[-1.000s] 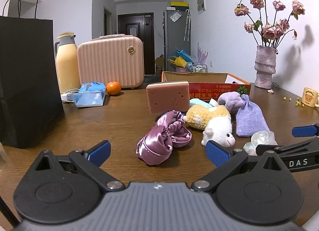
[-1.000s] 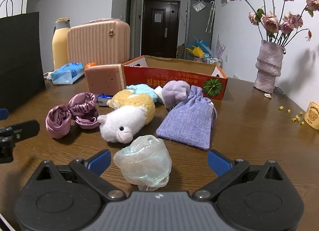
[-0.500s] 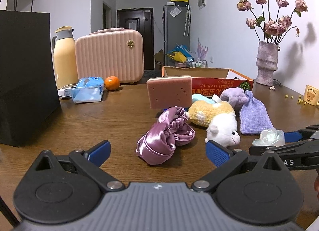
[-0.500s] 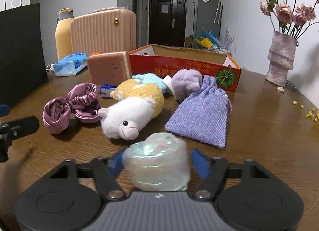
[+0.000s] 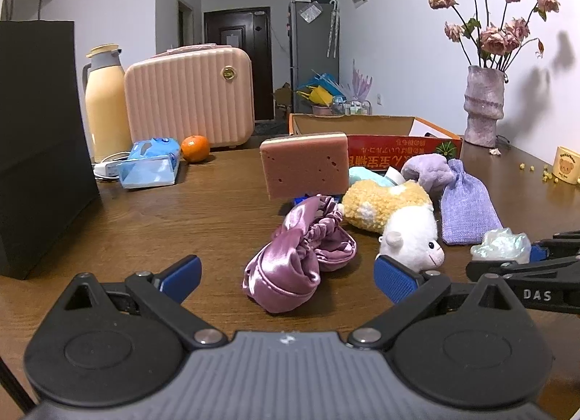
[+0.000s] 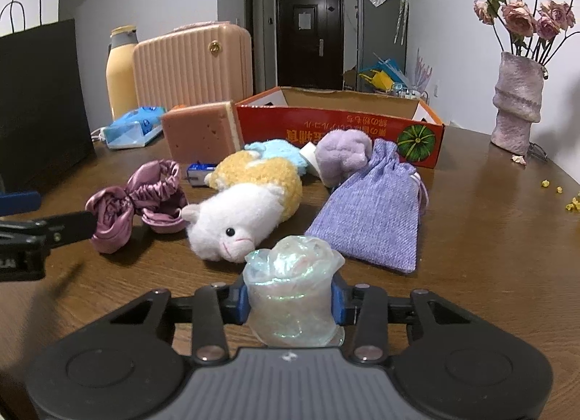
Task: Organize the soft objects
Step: 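Grasp the purple satin scrunchie with the left gripper while the right gripper holds the plastic bag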
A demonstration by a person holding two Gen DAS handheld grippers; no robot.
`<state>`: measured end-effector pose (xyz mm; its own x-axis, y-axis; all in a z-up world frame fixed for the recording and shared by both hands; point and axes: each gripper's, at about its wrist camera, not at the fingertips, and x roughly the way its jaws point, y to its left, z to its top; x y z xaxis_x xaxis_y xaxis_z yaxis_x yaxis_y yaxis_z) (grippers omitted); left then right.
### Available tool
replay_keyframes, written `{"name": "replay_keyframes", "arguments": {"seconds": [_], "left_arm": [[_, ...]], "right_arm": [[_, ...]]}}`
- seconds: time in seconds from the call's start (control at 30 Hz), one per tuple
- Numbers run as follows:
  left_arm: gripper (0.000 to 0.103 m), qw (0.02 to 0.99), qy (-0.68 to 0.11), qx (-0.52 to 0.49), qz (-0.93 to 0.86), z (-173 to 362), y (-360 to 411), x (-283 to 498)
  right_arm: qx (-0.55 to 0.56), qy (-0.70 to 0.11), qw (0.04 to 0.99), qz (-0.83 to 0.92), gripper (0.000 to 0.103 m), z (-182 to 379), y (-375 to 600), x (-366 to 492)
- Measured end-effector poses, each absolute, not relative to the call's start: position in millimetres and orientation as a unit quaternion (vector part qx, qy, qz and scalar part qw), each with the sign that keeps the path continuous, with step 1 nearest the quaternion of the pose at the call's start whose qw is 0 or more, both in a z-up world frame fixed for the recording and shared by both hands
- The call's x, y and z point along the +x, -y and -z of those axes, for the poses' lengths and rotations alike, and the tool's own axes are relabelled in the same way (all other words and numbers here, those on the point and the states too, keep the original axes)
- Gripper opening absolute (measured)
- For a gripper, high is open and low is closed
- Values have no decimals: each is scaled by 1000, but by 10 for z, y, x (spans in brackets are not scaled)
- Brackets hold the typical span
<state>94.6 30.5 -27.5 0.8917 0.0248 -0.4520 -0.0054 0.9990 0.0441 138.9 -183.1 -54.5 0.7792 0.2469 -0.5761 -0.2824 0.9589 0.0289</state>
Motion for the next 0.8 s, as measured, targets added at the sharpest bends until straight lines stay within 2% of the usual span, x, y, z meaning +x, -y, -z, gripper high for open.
{"name": "replay_keyframes", "arguments": {"seconds": [0.8], "left_arm": [[103, 956, -290, 35, 3, 424, -279, 1724]], "right_arm": [[-3, -271, 959, -80, 40, 445, 2245, 1459]]}}
